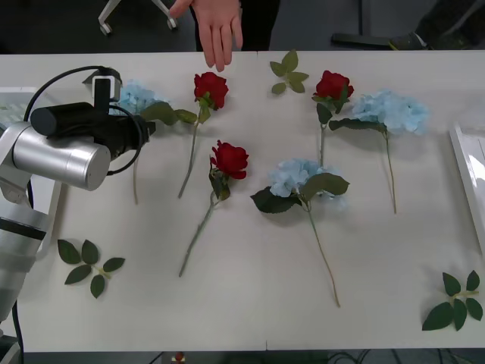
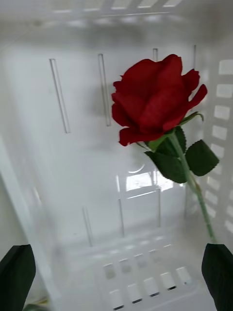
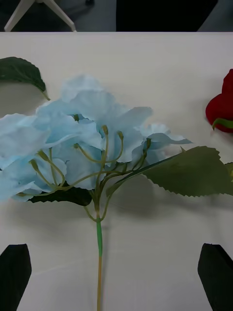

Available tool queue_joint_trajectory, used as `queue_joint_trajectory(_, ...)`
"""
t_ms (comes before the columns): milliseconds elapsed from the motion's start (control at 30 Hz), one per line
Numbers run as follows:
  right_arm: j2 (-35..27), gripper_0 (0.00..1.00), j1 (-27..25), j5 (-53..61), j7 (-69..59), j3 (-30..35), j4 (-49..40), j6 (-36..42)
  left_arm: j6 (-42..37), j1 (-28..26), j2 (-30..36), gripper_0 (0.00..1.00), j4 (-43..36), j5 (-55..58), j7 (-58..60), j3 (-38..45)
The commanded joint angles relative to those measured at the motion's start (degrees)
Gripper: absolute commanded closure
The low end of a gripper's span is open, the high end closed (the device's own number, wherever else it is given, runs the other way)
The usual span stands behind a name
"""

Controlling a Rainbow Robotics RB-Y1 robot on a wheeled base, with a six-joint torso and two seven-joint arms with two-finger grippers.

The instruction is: Place the red flowers into the right box and the blue flowers into the left box. If a person shows an open palm, hand one flower to the person first, then continue sorting.

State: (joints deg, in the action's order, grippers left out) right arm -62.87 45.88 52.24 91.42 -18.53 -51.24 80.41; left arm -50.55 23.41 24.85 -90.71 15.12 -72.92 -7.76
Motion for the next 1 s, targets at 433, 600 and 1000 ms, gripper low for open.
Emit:
queue_joint_trajectory(433, 3.1, 0.00, -1.1, 4.2, -19.3, -0.5, -18.2, 3.5, -0.2, 0.0, 0.9, 0.00, -1.1, 0.3, 0.0, 0.6)
queue_joint_trajectory(600, 5.2, 0.00, -1.1, 2.1, -19.6, -5.4, -18.5, -1.7, -0.3, 0.0, 0.9, 0.00, -1.2, 0.4, 0.1, 0.7)
queue_joint_trajectory(1000, 13.2, 0.00, -1.1, -2.8, -19.9, -8.1, -17.2, -5.7, -0.3, 0.0, 0.9, 0.00, -1.2, 0.6, 0.1, 0.8)
